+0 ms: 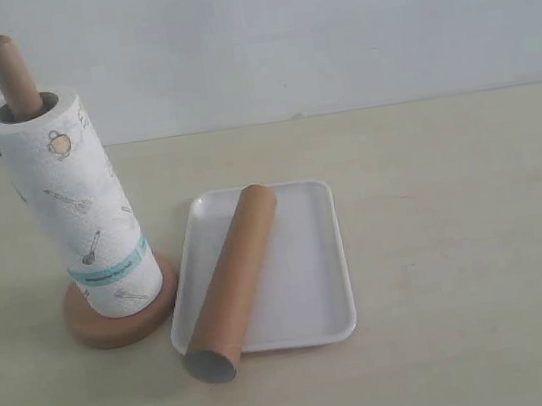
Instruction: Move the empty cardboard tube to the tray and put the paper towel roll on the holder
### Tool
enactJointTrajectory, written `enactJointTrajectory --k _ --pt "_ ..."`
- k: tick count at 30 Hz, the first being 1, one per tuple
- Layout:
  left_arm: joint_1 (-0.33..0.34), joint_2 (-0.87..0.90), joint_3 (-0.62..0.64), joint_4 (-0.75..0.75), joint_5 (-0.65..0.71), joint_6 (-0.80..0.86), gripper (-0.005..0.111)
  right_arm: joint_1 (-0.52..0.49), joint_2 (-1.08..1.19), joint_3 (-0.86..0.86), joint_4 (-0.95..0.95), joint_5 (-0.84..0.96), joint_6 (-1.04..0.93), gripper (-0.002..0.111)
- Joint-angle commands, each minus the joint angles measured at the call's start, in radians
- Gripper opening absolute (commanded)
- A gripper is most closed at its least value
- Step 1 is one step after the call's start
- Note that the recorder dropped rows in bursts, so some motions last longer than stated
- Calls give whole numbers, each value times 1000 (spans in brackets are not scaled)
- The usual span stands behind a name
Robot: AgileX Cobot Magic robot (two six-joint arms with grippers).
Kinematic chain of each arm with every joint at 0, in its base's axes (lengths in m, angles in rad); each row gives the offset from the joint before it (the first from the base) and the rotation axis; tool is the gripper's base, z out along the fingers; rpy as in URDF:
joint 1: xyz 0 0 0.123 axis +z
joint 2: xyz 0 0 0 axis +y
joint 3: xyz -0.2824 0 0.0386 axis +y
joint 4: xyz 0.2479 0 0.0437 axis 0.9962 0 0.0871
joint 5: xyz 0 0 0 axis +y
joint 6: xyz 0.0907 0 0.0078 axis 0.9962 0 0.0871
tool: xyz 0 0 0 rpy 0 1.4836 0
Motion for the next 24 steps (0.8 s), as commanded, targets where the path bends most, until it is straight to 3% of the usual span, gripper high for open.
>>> enactJointTrajectory --k 1,5,10,24 --pt "3 -3 3 -3 -2 5 4 -110 -179 71 1 55 -27 7" --pt "3 -3 3 -3 -2 5 4 -243 -335 164 1 39 -23 7" --pt "3 -3 3 -3 -4 5 4 -341 -338 247 1 22 -24 7" --pt "3 -3 3 -3 -2 5 4 -346 -338 310 18 130 -87 7"
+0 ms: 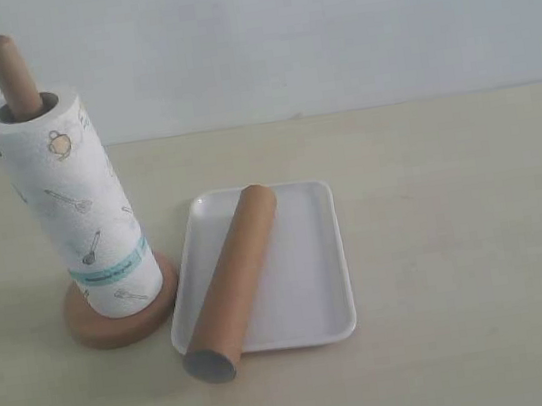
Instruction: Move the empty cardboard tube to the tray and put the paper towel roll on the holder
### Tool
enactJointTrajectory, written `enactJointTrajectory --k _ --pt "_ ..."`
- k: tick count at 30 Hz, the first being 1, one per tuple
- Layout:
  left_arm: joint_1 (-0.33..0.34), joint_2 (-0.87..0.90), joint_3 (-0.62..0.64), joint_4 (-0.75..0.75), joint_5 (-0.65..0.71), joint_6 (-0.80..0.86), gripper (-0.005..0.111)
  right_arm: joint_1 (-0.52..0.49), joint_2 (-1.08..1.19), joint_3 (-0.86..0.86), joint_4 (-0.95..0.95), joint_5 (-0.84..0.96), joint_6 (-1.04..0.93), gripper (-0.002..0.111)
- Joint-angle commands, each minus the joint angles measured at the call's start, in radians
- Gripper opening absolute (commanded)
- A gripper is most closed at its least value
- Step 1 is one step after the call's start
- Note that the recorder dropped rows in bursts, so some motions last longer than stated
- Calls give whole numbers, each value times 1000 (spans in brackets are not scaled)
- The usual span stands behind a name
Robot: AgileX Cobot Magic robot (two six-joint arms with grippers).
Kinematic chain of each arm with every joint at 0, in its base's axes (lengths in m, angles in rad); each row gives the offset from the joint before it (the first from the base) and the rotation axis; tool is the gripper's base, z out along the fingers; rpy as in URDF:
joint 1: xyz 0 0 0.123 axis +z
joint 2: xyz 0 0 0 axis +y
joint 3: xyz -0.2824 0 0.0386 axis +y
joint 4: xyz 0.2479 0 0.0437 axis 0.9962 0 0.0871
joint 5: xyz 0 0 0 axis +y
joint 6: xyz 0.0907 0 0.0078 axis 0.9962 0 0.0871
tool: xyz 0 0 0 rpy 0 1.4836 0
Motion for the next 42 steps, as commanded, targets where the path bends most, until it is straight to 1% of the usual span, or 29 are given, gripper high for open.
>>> enactJointTrajectory --k 1,2,6,8,13,18,23,35,38,42 --pt "3 -3 3 -3 -2 5 4 0 -4 4 45 43 -62 7" --pt "3 -3 3 -3 -2 5 4 0 -4 4 75 45 -99 7" --pt "3 -3 3 -3 -2 5 4 0 -4 4 290 45 -381 7" --pt "3 -3 3 -3 -2 5 4 0 -4 4 344 45 -456 7" --pt "3 -3 3 -3 -2 5 4 0 -4 4 346 57 -457 7" --pt "3 -3 3 -3 -2 5 4 0 -4 4 346 162 -403 7" --pt "3 -3 3 -3 -2 5 4 0 -4 4 344 162 -434 7" --pt "3 -3 3 -3 -2 5 4 0 -4 4 340 172 -435 7" --pt "3 -3 3 -3 -2 5 4 -12 -4 4 338 181 -435 7" --pt "3 -3 3 -3 -2 5 4 -65 -4 4 338 181 -435 7"
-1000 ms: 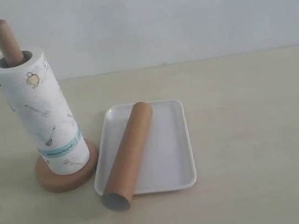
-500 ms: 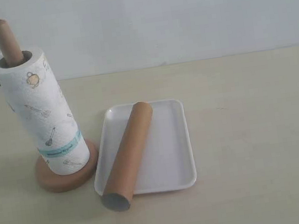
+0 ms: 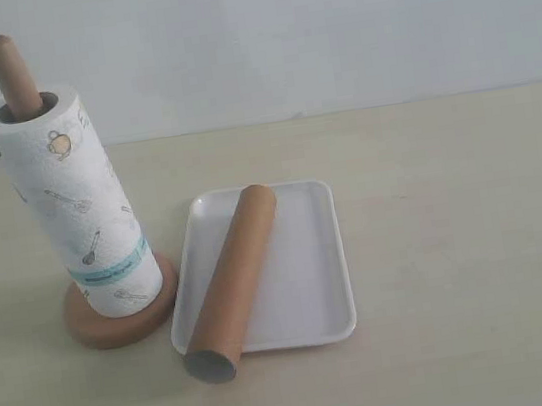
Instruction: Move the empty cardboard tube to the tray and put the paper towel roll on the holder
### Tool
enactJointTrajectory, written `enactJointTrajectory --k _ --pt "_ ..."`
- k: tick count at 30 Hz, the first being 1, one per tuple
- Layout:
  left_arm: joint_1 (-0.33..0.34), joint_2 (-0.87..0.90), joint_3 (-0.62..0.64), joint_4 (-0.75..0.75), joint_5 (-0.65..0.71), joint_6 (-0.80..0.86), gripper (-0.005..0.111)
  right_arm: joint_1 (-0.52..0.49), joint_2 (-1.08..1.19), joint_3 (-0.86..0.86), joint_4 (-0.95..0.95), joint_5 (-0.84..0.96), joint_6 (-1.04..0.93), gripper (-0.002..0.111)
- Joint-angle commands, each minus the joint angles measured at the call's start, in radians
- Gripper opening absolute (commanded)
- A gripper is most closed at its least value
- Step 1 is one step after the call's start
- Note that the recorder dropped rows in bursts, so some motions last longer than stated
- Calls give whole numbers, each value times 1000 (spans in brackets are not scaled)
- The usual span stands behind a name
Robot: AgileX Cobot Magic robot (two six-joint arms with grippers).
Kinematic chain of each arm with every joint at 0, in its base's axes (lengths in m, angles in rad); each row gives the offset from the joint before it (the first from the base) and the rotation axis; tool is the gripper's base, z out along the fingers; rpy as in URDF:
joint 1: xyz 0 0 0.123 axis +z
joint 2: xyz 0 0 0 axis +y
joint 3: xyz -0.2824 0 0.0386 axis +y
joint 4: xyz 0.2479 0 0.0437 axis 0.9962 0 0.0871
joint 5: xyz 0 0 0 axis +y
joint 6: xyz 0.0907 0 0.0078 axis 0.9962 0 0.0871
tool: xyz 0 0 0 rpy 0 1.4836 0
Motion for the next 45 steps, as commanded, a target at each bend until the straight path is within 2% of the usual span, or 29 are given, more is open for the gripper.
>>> enactJointTrajectory --k 1,45 --pt "3 -3 3 -3 -2 5 4 -55 -4 -1 -5 2 -9 7" --pt "3 -3 3 -3 -2 5 4 -59 -4 -1 -2 0 24 7"
